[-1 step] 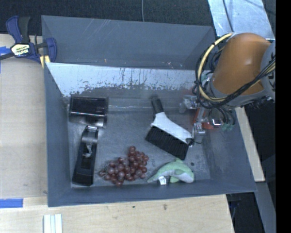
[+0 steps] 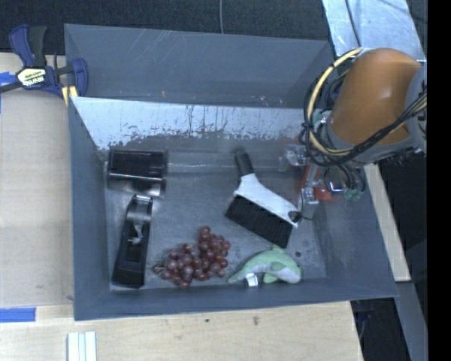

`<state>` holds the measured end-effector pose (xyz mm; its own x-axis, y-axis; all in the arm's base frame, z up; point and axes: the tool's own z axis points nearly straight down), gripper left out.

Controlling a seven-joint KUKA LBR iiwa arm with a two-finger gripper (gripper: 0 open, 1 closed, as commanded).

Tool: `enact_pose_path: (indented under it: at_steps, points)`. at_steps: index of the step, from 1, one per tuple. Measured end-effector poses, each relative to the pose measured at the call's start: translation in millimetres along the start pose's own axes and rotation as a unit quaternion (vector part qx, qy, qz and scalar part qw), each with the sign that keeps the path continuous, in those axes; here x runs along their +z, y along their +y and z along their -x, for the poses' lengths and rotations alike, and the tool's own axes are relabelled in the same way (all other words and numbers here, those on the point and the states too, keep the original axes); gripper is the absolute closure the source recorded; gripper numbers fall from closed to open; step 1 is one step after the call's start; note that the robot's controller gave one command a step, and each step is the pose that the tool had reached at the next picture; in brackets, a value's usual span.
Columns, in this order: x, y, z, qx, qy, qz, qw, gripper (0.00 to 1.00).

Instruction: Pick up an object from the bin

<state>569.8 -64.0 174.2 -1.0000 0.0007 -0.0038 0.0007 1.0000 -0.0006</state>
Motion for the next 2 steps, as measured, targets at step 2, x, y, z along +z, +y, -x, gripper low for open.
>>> enact_pose_path:
  at_steps: [2]
  points:
    - [63.7,5.2,13.2,0.074,0.0024,0.000,0.9972,0.00]
